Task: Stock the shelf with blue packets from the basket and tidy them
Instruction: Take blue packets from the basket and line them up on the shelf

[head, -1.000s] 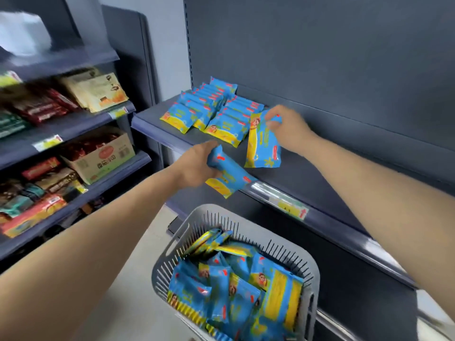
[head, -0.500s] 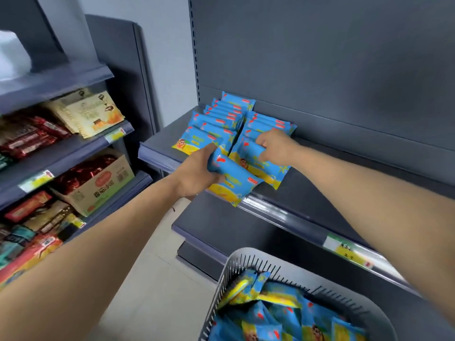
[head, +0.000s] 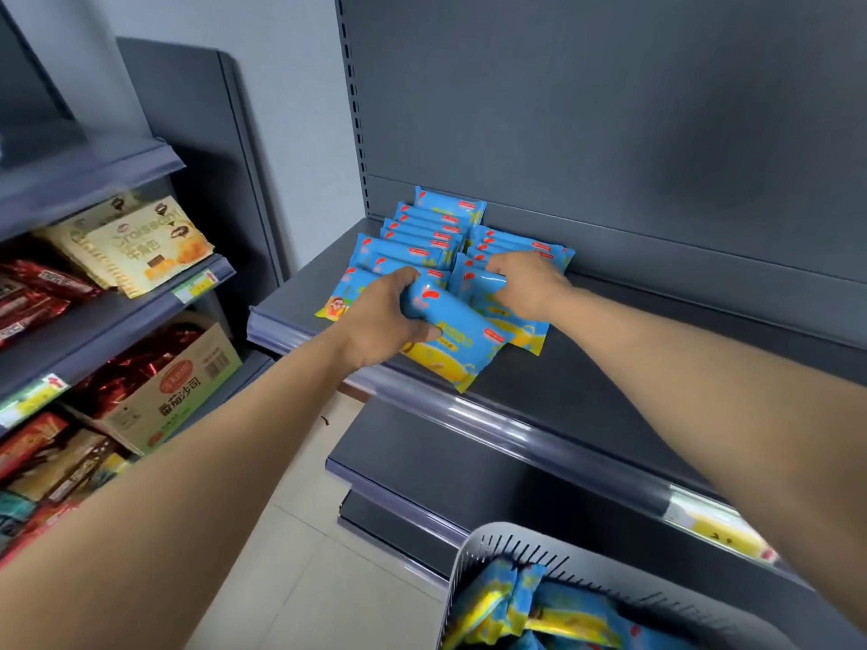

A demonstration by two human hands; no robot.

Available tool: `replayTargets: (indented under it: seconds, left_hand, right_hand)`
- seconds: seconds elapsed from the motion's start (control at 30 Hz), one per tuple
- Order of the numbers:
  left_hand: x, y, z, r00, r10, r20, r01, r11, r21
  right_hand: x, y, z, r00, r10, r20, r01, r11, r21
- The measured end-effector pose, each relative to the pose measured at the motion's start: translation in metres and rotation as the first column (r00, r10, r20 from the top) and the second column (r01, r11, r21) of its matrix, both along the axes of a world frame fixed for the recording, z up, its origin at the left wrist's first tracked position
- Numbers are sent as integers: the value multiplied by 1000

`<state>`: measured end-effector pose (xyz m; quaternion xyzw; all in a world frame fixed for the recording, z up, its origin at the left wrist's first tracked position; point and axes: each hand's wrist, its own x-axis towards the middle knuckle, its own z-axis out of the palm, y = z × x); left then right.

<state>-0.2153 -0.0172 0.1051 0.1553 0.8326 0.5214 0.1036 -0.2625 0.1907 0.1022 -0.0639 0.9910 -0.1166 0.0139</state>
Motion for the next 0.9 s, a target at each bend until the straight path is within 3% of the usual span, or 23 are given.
replayTargets:
  seconds: [0.13,0.3,0.4,0.57,0.77,0.9]
  left_hand:
    - [-21,9,-6,1000,-2,-17,1,1000,-22]
    - [-43,24,-20,999,39,7,-39,999,-9]
    - [-50,35,-34,998,54,22,-52,996,-71]
    - [-52,55,-53,989,146,-38,-150,971,-185]
    - [-43,62,-50,954,140,-264,-251,854,-455]
    - [-25,65,-45,928,36,-370,-280,721,-633]
  right_hand:
    - [-6,15,0,999,-52,-3,52,998,-46]
    - [-6,30,-1,995,-92,-35,82,971,-224]
    - [0,34,2,989,-130,-75,101,947,-305]
    - [19,36,6,983,-125,-132,78,946,-314]
    - [51,40,17,954,-115,-278,48,971,-236]
    - [73,43,27,952,-64,-299,25,991,-134]
